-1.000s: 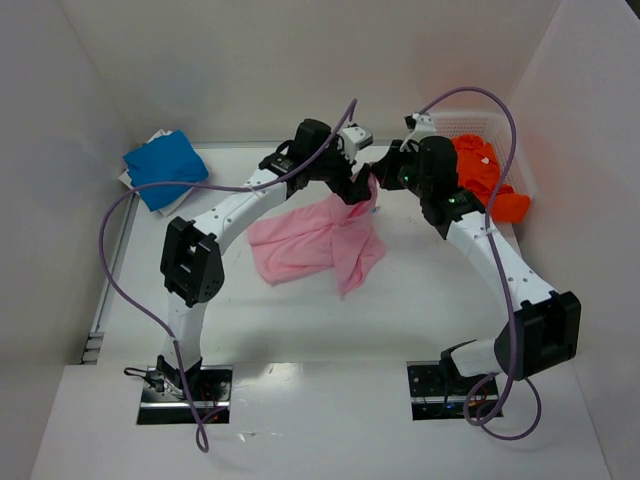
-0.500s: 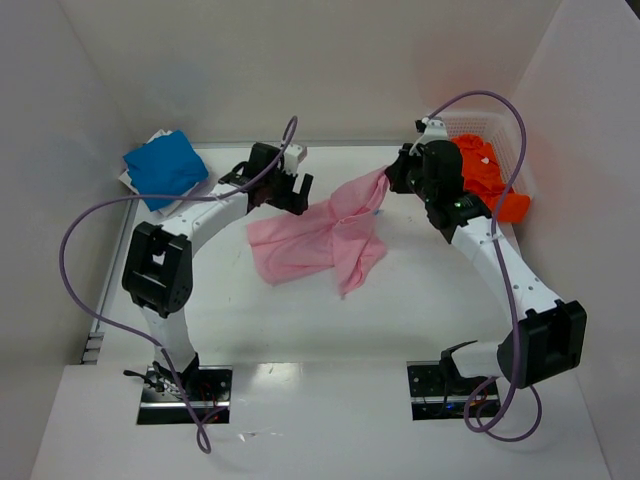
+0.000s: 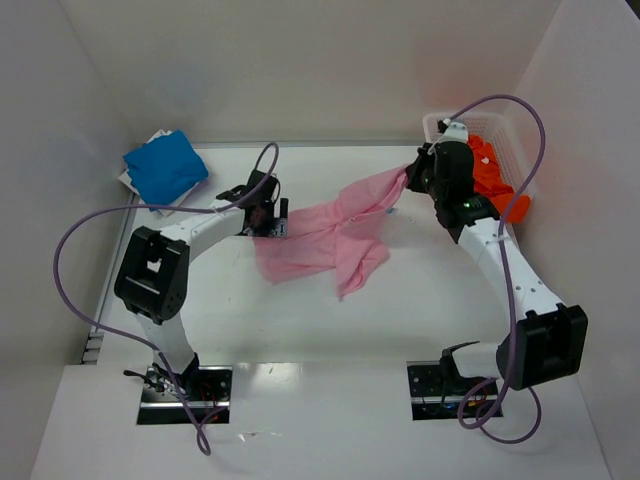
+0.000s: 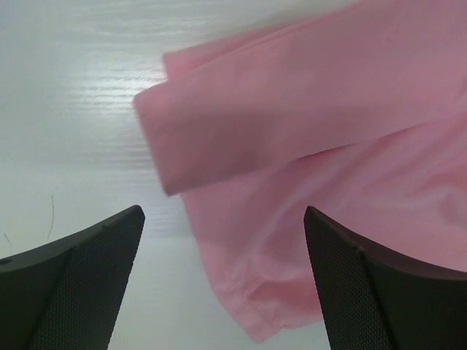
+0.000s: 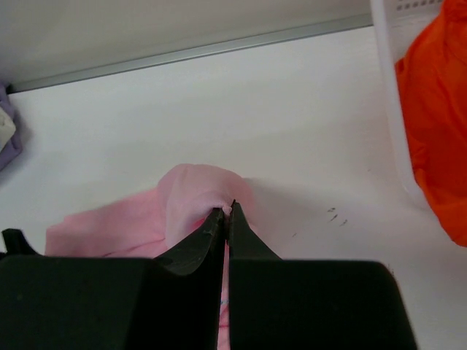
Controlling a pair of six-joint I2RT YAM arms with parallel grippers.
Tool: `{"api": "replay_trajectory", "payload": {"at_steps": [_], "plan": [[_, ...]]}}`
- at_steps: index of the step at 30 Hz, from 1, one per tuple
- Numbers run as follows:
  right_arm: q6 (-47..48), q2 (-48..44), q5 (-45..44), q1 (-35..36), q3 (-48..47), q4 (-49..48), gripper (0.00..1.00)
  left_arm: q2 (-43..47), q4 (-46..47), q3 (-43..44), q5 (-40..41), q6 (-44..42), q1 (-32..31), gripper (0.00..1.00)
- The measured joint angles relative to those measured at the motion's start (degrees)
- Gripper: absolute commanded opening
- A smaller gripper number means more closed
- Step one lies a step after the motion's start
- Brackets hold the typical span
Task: Fold and stack the t-shirts
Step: Flatten out the tshirt
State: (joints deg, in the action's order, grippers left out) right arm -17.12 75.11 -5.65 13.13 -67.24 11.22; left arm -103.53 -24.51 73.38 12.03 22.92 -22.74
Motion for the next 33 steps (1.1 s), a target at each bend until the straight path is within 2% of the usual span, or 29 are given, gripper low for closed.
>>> {"api": "replay_trajectory", "payload": {"at_steps": [7, 14, 20, 26, 33], "plan": [[-0.3, -1.4, 0.4, -2.1, 1.3, 0.4, 0.01, 1.3, -0.6, -0.9, 1.5, 4.6, 1.7, 0.91], [-0.9, -1.8, 1.8, -2.1, 2.1, 0.4, 0.01, 1.1, 3.2, -1.0, -0.7, 6.0, 3.5, 0.84], [-1.0, -1.8, 2.0, -2.1, 2.7, 0.2, 0.01, -3.0, 5.9, 0.2, -3.1, 6.0, 3.8, 0.73], [-1.0, -2.1, 2.0, -2.1, 2.9, 0.2, 0.01, -6.4, 6.7, 0.4, -5.1, 6.0, 3.9, 0.59], [-1.0, -2.3, 2.0, -2.1, 2.9, 0.2, 0.01, -6.4, 9.3, 0.4, -6.6, 5.9, 5.0, 0.56]]}}
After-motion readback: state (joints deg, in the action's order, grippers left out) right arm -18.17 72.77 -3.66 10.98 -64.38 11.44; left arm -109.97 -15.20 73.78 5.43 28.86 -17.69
